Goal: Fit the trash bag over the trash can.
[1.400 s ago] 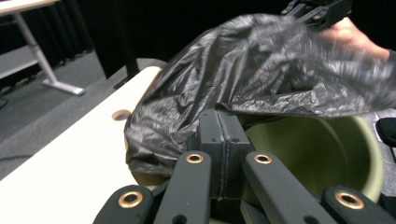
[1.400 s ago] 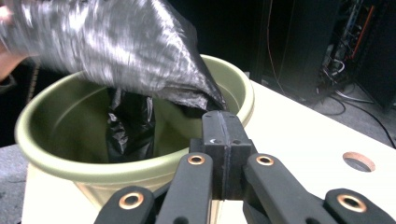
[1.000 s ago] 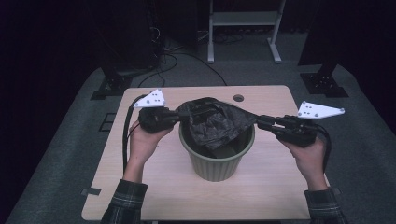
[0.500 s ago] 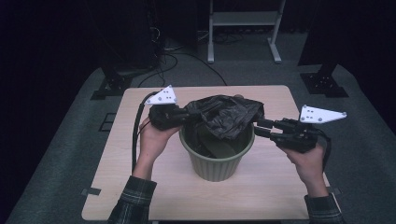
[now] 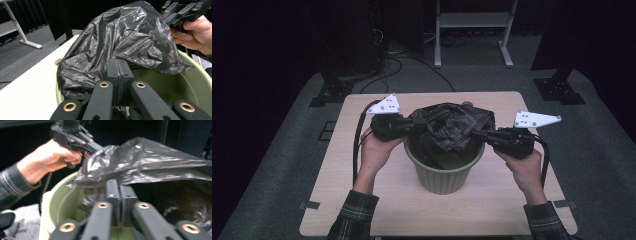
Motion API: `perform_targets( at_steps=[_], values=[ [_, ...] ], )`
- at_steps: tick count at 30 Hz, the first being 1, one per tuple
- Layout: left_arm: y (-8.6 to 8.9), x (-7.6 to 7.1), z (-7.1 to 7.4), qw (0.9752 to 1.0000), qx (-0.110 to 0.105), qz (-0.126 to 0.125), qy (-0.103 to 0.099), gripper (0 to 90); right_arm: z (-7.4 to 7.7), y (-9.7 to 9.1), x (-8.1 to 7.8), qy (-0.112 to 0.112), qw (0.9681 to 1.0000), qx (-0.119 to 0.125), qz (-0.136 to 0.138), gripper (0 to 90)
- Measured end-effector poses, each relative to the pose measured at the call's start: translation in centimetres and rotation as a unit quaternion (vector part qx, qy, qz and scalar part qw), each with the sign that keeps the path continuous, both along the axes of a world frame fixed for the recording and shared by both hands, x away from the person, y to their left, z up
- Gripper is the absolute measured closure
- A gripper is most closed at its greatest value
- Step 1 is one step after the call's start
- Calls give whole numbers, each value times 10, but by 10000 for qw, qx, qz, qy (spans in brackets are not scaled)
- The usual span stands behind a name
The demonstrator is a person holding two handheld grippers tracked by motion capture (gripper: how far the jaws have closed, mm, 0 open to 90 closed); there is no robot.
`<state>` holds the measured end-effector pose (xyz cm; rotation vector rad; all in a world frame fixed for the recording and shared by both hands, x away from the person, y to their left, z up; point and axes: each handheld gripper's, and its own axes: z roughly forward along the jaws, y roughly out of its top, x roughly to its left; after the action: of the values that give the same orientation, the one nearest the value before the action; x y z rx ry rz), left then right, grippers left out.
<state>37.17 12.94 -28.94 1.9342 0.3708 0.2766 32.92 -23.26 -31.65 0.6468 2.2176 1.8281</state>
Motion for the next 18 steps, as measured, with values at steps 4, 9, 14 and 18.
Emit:
perform_targets(
  at_steps=[4,9,14,18],
  values=[
    [9,0,0,9999,-70,114,10,895,-3,-8,-3,-12,9994,-287,-205,900],
    [12,-1,-1,9999,-75,126,0,895,-8,-32,-6,60,9980,-389,-501,900],
    [1,-3,-3,10000,8,64,-59,896,-3,-41,-14,43,9994,-43,-329,724],
    [-7,-2,-4,10000,64,-11,-68,895,0,-38,-22,2,9997,-4,-230,719]
  ],
)
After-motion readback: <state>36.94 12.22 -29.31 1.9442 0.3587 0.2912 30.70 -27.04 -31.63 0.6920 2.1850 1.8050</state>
